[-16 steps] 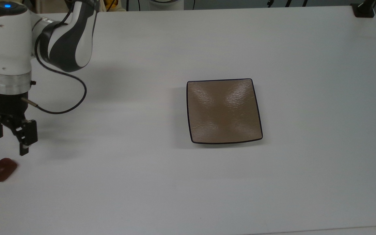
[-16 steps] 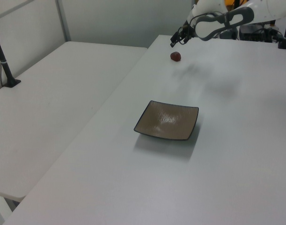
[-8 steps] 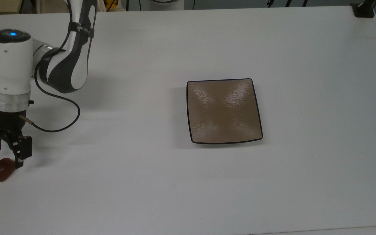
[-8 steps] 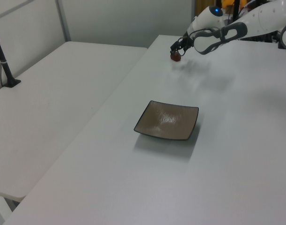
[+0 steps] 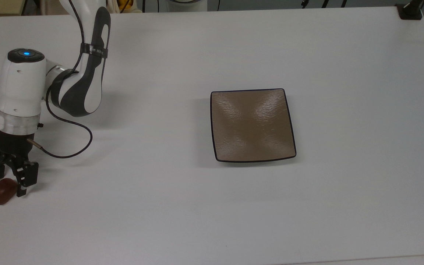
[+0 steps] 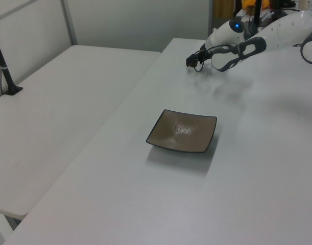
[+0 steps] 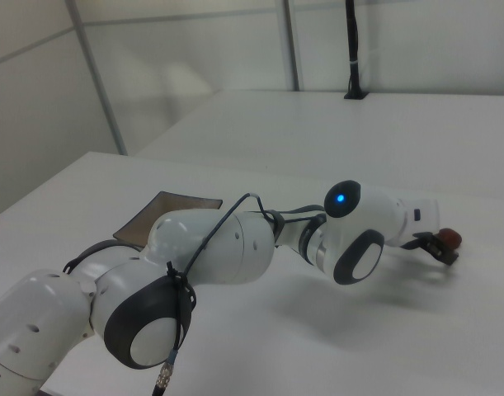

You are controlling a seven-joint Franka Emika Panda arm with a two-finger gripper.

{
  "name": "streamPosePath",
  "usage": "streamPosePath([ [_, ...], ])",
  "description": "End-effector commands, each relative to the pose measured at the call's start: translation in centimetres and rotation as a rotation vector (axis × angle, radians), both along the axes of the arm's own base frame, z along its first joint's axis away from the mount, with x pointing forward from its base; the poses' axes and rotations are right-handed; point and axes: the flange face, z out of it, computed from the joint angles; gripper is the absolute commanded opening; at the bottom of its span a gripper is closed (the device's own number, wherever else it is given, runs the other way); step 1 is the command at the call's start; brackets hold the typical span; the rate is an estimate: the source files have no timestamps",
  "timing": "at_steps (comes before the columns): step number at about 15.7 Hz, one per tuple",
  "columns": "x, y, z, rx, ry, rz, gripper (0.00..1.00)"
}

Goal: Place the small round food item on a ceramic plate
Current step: 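Lower the gripper around the food item and close on it, then lift the gripped food item up off the table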

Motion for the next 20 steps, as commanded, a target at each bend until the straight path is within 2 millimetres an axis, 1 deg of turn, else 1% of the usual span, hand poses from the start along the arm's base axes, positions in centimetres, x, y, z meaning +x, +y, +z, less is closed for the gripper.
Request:
streamPosePath([
  [1,0.3,0.0,0.5,-0.009,-0.048,-0.003,0.04],
  [2,0.3,0.0,0.7,-0.005,-0.057,-0.007,0.01],
  [7,0.2,0.0,0.6,-0.010,-0.051,-0.003,0.02],
  [9,0.2,0.0,1.0,-0.011,-0.054,-0.003,0.02],
  [11,0.1,-0.2,2.7,-0.014,-0.063,-0.005,0.03],
  [13,-0.8,-0.2,3.8,-0.012,-0.044,-0.007,0.03],
  [16,-1.9,0.4,6.4,-0.014,-0.012,0.009,0.03],
  [17,-2.5,1.3,7.8,0.006,0.020,0.018,0.03],
  [19,-3.1,3.2,10.6,0.043,0.067,0.038,0.03],
  [20,-3.3,4.1,11.7,0.061,0.112,0.049,0.03],
])
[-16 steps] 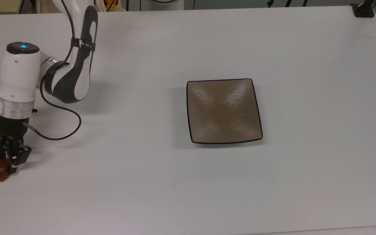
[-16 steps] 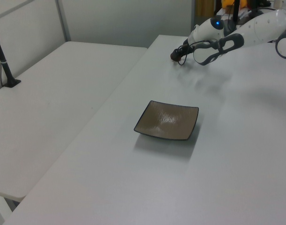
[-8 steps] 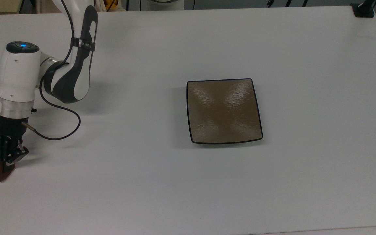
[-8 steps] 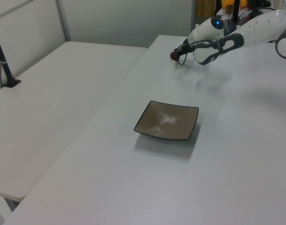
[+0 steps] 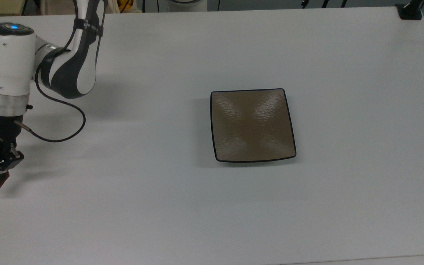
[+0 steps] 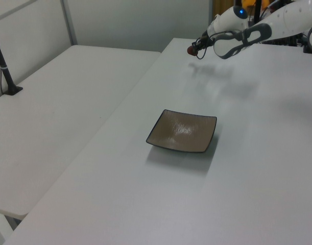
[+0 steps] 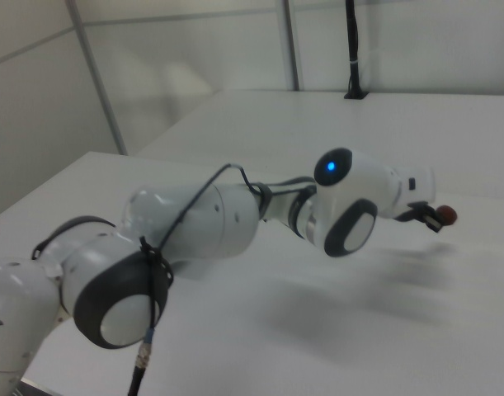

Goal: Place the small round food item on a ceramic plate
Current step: 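Lift the gripped food item up off the table, then carry the food item over the square ceramic plate and lower it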

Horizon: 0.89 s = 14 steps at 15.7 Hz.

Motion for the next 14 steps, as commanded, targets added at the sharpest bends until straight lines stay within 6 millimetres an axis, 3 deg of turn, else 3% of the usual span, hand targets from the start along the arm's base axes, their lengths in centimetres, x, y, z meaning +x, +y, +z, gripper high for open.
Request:
streamPosePath([
  [1,-2.4,4.5,5.0,0.071,0.181,0.059,0.03],
  [2,-2.6,7.0,6.5,0.090,0.252,0.097,0.03],
  [4,-3.3,10.1,8.9,0.116,0.317,0.133,0.03],
  [6,-4.1,13.5,10.1,0.131,0.377,0.176,0.03],
  [8,-5.3,18.6,10.5,0.134,0.444,0.262,0.03],
  [14,-8.3,30.7,10.8,0.133,0.531,0.422,0.03],
])
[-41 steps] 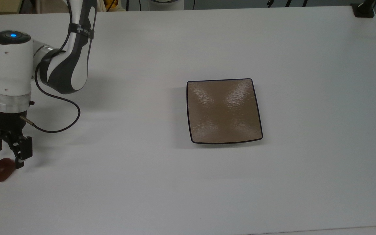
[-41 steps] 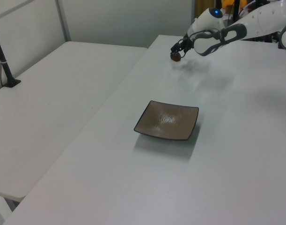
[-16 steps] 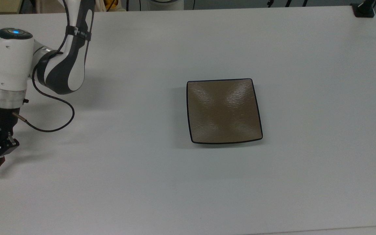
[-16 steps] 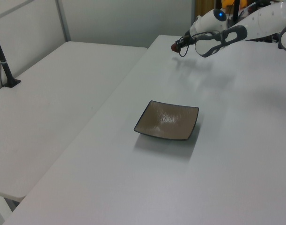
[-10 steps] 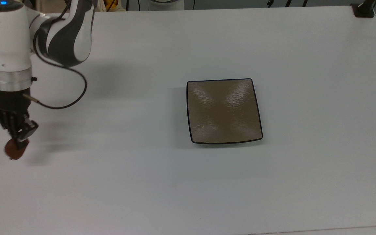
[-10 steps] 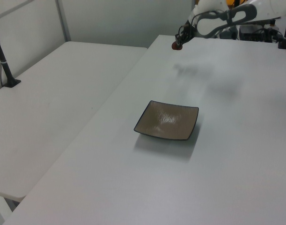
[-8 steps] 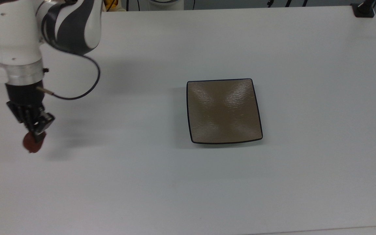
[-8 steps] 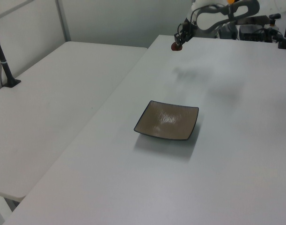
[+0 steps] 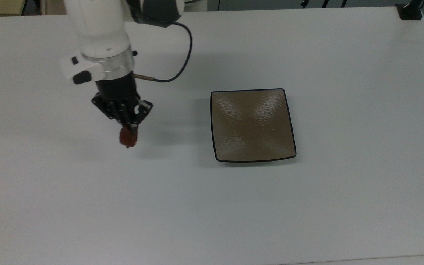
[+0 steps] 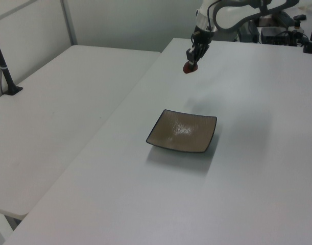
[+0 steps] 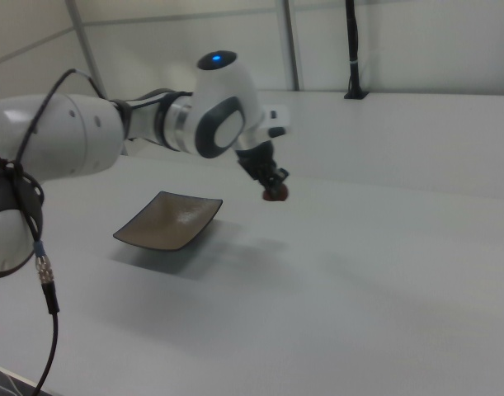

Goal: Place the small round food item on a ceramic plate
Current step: 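Carry the food item over the square ceramic plate and lower it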

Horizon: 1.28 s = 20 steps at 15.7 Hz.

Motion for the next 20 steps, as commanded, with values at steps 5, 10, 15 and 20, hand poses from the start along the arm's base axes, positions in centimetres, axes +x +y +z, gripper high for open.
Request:
streamPosePath([
  [5,-6.8,13.0,0.1,0.022,0.070,0.191,0.05],
  [10,-8.1,18.5,-1.8,0.033,0.094,0.267,0.10],
  [15,-8.2,21.8,-4.0,0.038,0.104,0.319,0.41],
  [20,-8.3,22.3,-4.6,0.022,0.112,0.336,1.00],
])
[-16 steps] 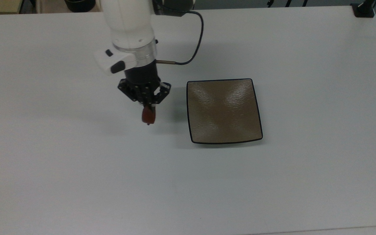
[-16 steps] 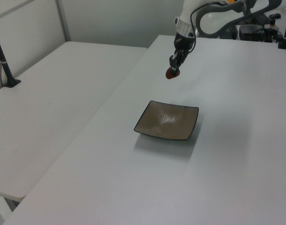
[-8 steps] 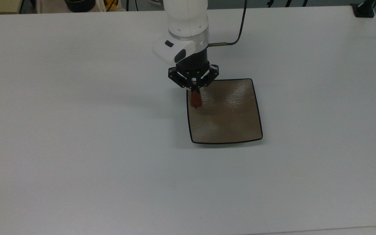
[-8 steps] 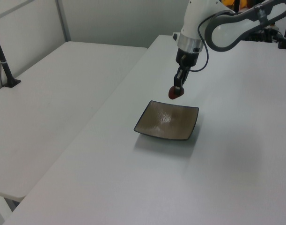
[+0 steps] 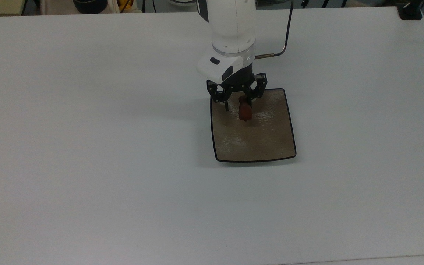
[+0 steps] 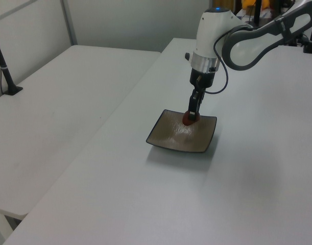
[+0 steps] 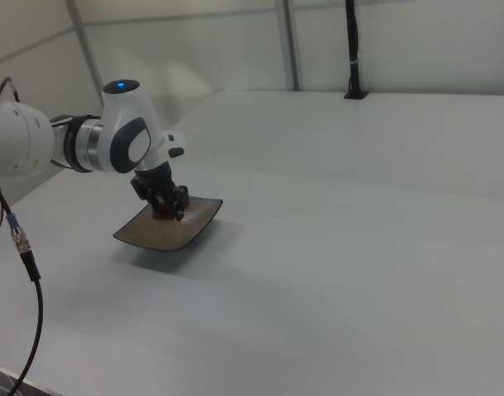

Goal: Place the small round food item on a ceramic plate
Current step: 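Open the gripper to release the food item onto the plate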

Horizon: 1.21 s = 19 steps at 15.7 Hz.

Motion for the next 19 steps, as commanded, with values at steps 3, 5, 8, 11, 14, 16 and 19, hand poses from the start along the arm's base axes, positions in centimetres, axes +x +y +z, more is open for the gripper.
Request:
streamPosePath([
  [3,-0.2,0.2,0.1,-0.001,-0.020,0.003,1.00],
  [5,-0.2,0.2,0.0,-0.003,-0.018,0.004,1.00],
  [8,-0.3,0.2,0.0,-0.004,-0.016,0.006,1.00],
  [11,-0.5,-0.1,1.2,-0.007,-0.009,0.001,1.00],
  [14,-2.1,-1.0,3.4,-0.055,0.113,0.017,1.00],
  [16,-3.3,-1.9,5.3,-0.078,0.156,0.032,1.00],
  [19,-5.3,-4.2,8.0,-0.120,0.228,0.088,1.00],
])
